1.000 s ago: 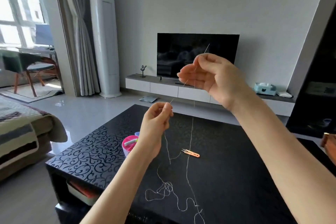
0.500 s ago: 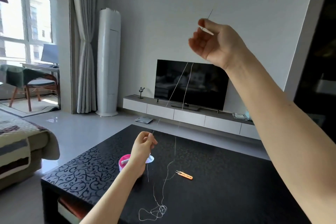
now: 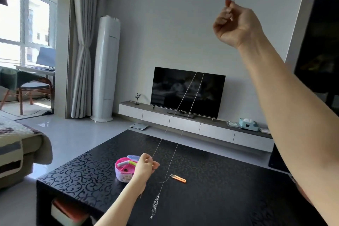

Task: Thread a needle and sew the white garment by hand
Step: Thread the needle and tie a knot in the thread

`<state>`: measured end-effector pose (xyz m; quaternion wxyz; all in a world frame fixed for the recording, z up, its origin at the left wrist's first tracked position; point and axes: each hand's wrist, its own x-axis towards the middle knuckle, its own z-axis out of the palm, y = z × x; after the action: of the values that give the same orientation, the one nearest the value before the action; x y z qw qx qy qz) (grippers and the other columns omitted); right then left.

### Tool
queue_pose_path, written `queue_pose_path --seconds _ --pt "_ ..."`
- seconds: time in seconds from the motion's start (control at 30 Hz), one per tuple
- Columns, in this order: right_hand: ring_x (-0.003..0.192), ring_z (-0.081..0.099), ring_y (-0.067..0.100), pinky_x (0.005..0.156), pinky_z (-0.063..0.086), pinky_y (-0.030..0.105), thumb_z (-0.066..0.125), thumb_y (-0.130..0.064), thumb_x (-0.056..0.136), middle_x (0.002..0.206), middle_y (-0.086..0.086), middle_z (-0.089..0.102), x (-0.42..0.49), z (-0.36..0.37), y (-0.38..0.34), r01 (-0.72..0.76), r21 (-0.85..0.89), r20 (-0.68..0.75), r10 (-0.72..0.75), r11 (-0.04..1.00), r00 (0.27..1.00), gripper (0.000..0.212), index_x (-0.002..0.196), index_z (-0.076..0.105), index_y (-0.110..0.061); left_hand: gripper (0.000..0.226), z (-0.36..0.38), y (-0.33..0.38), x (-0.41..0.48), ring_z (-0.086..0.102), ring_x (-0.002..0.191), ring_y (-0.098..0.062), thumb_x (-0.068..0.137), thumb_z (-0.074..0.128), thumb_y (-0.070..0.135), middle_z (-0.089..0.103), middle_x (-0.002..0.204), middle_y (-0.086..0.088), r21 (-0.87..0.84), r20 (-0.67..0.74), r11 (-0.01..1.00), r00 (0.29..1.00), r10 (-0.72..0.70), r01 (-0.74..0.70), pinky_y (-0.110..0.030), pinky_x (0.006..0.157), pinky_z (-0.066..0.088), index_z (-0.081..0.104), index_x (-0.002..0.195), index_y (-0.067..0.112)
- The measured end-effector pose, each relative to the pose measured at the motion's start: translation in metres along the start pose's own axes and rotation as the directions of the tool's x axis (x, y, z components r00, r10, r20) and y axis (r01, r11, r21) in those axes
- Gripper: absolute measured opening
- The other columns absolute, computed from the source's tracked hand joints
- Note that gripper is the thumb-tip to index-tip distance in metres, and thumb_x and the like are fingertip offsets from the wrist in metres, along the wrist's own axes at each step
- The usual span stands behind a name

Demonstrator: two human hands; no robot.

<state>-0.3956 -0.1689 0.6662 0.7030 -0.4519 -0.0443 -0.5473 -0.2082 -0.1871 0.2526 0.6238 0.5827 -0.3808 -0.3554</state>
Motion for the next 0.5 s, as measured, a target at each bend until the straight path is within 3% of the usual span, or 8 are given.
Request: queue_pose_path --seconds 0.23,0.37,0.43,0.5 --pt "0.03 0.034 0.012 0.036 0.026 0.015 0.037 -0.007 0.099 0.042 0.001 0.039 -0.001 -0.003 -0.015 0.039 0.041 -0.059 -0.037 0.998 0.998 0.027 0.077 0.052 -0.006 0.017 0.01 -0.03 -0.023 0.067 0.085 -0.024 0.103 0.031 0.014 0.073 0.09 -0.011 -0.106 0.113 0.982 0.983 -0.141 0.153 -0.037 0.084 0.051 0.046 0.098 0.009" --pt "0.03 0.027 0.011 0.038 0.022 0.016 0.036 -0.007 0.099 0.041 -0.001 0.034 -0.002 -0.007 -0.007 0.027 0.032 -0.088 -0.024 0.999 0.996 0.03 0.075 0.053 -0.006 0.015 0.014 -0.038 -0.029 0.066 0.088 -0.02 0.102 0.034 0.016 0.073 0.094 -0.006 -0.029 0.162 0.981 0.97 -0.182 0.19 -0.033 0.086 0.049 0.047 0.097 0.011" --pt "0.031 0.025 0.012 0.039 0.02 0.016 0.037 -0.006 0.098 0.041 -0.001 0.032 -0.003 -0.009 -0.003 0.025 0.061 -0.1 -0.018 0.998 0.995 0.03 0.074 0.054 -0.003 0.015 0.015 -0.044 -0.034 0.065 0.087 -0.02 0.102 0.035 0.014 0.072 0.094 -0.007 -0.052 0.185 0.975 0.962 -0.202 0.215 -0.032 0.082 0.049 0.047 0.093 0.012" --pt "0.03 0.023 0.012 0.039 0.019 0.016 0.038 -0.005 0.098 0.041 0.0 0.031 -0.005 -0.011 0.0 0.03 0.094 -0.108 -0.02 0.995 0.994 0.03 0.074 0.054 -0.001 0.017 0.016 -0.053 -0.043 0.062 0.073 -0.017 0.101 0.037 0.013 0.071 0.085 -0.006 -0.081 0.208 0.968 0.954 -0.216 0.237 -0.026 0.066 0.047 0.046 0.086 0.013"
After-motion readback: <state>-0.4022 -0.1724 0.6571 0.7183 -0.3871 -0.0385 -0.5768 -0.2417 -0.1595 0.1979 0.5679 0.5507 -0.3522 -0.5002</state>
